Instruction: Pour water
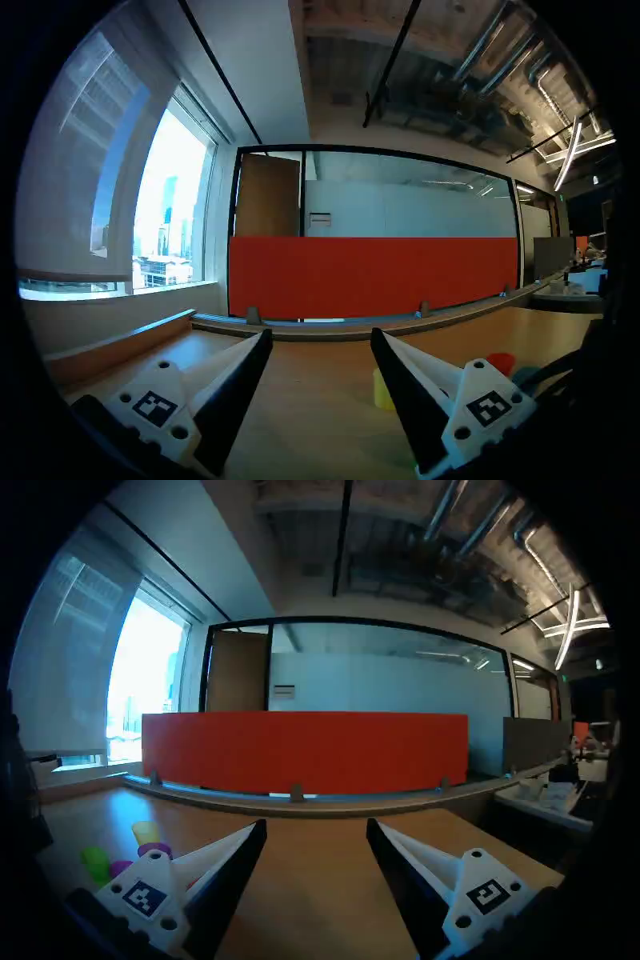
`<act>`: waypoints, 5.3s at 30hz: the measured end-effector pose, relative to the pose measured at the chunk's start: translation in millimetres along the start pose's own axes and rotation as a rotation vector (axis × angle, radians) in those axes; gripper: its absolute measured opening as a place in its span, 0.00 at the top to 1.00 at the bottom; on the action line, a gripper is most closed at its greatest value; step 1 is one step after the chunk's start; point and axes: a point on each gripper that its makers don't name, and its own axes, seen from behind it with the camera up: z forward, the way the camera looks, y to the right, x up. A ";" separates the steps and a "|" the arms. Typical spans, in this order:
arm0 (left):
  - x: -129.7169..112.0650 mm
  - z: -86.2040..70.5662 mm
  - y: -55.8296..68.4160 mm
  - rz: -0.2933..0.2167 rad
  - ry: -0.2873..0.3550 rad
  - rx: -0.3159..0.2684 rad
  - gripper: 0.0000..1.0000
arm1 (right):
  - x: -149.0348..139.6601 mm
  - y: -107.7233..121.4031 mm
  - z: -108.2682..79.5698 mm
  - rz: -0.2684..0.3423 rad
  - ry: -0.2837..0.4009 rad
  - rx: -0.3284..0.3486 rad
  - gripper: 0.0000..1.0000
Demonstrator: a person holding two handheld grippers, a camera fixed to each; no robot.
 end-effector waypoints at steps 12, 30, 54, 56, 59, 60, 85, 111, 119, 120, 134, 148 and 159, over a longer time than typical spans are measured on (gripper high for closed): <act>-38.0 -0.5 -7.5 0.015 -0.026 0.037 0.10 | 8.8 -5.5 0.1 -0.014 -0.008 0.001 0.03; -67.4 -2.2 -7.7 0.003 -0.047 0.062 0.10 | 4.0 -13.8 2.8 -0.016 -0.032 -0.003 0.03; -84.4 -2.8 8.6 0.001 -0.076 0.049 0.10 | 6.7 -1.9 -2.9 -0.016 -0.031 -0.031 0.03; -85.0 -2.9 8.1 -0.001 -0.078 0.050 0.10 | 6.3 -1.3 -3.0 -0.012 -0.032 -0.031 0.03; -86.0 -2.8 6.0 0.001 -0.082 0.055 0.10 | 6.3 -1.2 -3.0 -0.009 -0.031 -0.031 0.03; -86.8 -2.7 5.4 0.004 -0.084 0.056 0.10 | 6.3 -1.2 -3.0 -0.008 -0.031 -0.031 0.03; -98.0 0.9 5.4 0.019 -0.131 0.060 0.10 | 6.7 -3.4 -4.0 -0.011 -0.028 -0.025 0.03; -99.0 1.5 5.5 0.021 -0.132 0.060 0.09 | -16.4 6.6 -4.6 -0.089 0.027 -0.064 0.01; -99.0 1.4 5.8 0.021 -0.132 0.060 0.09 | -31.0 6.1 2.1 -0.023 0.038 -0.052 0.01; -99.0 1.3 5.9 0.021 -0.132 0.060 0.09 | -33.6 6.4 2.7 -0.017 0.037 -0.051 0.01; -99.1 1.3 5.2 0.021 -0.132 0.060 0.09 | -63.4 21.0 4.7 0.015 0.026 -0.069 0.01; -99.1 1.0 5.6 0.021 -0.132 0.060 0.09 | -83.5 27.7 7.4 0.047 0.003 -0.063 0.01; -99.2 1.0 5.5 0.021 -0.132 0.060 0.09 | -89.7 22.6 8.0 0.036 -0.017 -0.046 0.01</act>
